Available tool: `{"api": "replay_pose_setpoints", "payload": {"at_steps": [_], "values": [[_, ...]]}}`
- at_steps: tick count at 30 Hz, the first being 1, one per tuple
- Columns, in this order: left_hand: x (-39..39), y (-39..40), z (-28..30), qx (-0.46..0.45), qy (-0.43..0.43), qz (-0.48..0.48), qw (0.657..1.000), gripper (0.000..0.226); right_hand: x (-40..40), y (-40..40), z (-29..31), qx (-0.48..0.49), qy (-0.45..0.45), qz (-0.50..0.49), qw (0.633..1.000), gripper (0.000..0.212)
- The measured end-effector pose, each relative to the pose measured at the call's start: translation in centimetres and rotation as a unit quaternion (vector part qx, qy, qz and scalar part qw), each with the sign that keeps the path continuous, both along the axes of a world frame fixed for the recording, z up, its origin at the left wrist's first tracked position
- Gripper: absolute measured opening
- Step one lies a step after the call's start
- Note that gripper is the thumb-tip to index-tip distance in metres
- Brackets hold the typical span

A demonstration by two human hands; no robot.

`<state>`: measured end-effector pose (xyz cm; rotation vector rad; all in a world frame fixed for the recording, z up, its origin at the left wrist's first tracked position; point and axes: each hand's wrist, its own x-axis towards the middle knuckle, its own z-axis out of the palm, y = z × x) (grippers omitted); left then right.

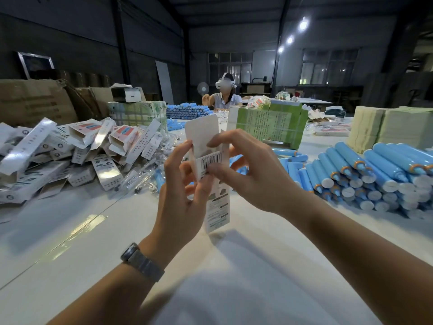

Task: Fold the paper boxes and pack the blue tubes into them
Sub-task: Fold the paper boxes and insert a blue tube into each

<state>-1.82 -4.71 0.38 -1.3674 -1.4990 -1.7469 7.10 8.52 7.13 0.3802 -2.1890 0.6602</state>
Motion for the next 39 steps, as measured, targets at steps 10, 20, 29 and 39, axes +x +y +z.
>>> {"api": "replay_pose_setpoints", "payload": {"at_steps": [10,20,29,39], "values": [[-0.2,0.0,0.0,-0.049,-0.028,0.007,0.998,0.028,-0.8,0.9,-1.8,-0.202,-0.043,0.098,0.973,0.036],[0.0,0.1,0.0,-0.054,-0.055,-0.092,0.993,0.028,-0.3,1.2,-1.2,-0.164,-0.033,0.081,0.982,0.020],[0.0,0.0,0.3,-0.050,-0.070,-0.152,0.985,0.027,-0.2,0.9,-0.7,-0.145,0.035,0.071,0.986,0.032],[0.2,0.0,0.5,-0.046,-0.126,-0.148,0.980,0.041,-0.1,1.1,-0.7,-0.040,0.047,0.018,0.998,0.022]]}}
